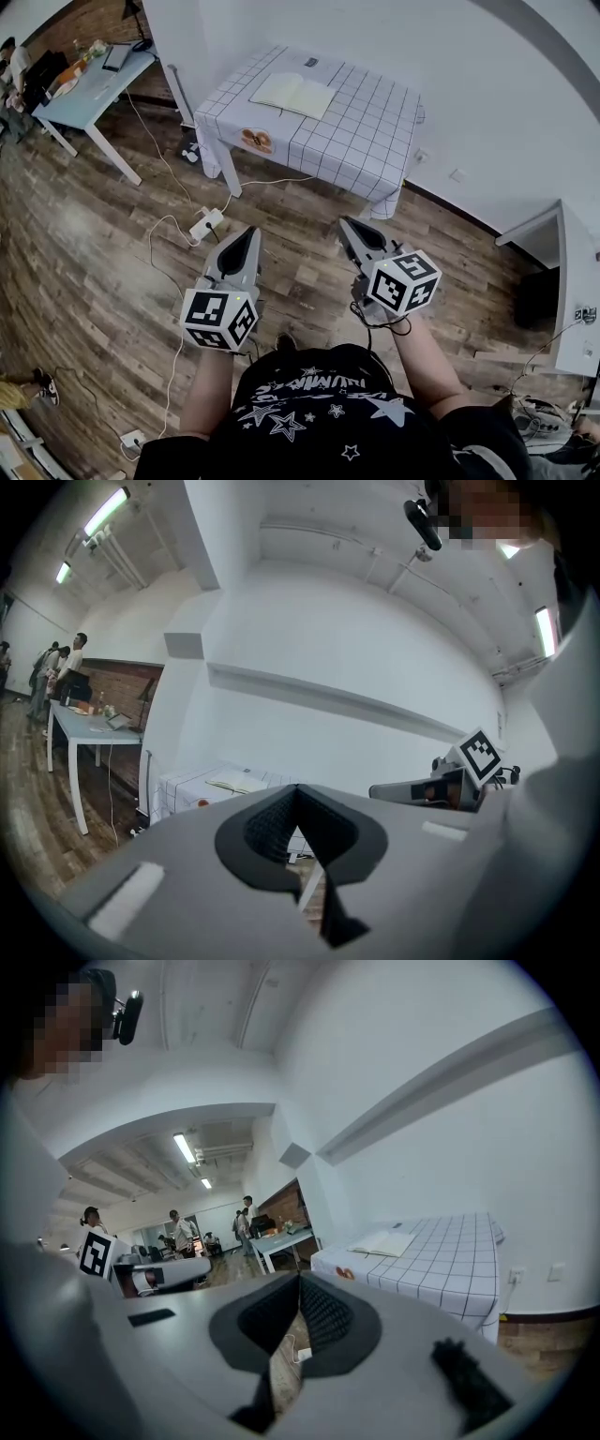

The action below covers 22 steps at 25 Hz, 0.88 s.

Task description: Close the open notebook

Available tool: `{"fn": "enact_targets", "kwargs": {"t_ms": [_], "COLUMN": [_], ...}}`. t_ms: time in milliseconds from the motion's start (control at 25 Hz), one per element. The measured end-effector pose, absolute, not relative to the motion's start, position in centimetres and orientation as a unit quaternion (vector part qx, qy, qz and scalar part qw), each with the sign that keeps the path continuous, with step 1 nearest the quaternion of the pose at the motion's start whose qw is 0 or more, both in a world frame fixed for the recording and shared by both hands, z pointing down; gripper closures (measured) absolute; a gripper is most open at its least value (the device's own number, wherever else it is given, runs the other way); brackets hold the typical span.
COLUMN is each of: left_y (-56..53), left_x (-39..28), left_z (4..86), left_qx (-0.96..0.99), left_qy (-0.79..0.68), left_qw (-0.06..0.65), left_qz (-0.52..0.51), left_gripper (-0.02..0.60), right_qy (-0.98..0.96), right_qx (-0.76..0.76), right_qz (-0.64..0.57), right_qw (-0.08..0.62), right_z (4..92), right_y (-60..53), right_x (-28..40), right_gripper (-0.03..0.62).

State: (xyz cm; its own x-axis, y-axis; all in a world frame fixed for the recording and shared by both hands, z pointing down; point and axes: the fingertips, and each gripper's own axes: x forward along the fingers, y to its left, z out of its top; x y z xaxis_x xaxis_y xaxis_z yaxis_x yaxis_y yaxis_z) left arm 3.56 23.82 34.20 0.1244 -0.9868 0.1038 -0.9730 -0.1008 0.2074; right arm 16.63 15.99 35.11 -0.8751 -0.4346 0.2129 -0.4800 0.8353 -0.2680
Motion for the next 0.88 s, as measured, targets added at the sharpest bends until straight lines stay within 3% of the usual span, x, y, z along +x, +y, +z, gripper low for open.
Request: {"fn": "enact_targets", "kwargs": {"t_ms": [520,880], "left_y": [22.6,19.0], "left_x": [-0.7,-3.4], "left_z": [36.5,37.3], "left_qx": [0.732,0.713], "left_qy": [-0.666,-0.686], "left_qw": [0.139,0.145], "left_qz": [-0.033,-0.016], "left_gripper": [0.572,0.572], "right_qy": [-0.951,-0.956], "right_qx": [0.241,0.226], "right_qz": [0.168,0.170], "right_qw": [0.098,0.079], "right_z": [36.7,36.6], "right_y": [14.0,7.2], "right_x": [14.1,10.5], "right_gripper": [0.579,0.579]}}
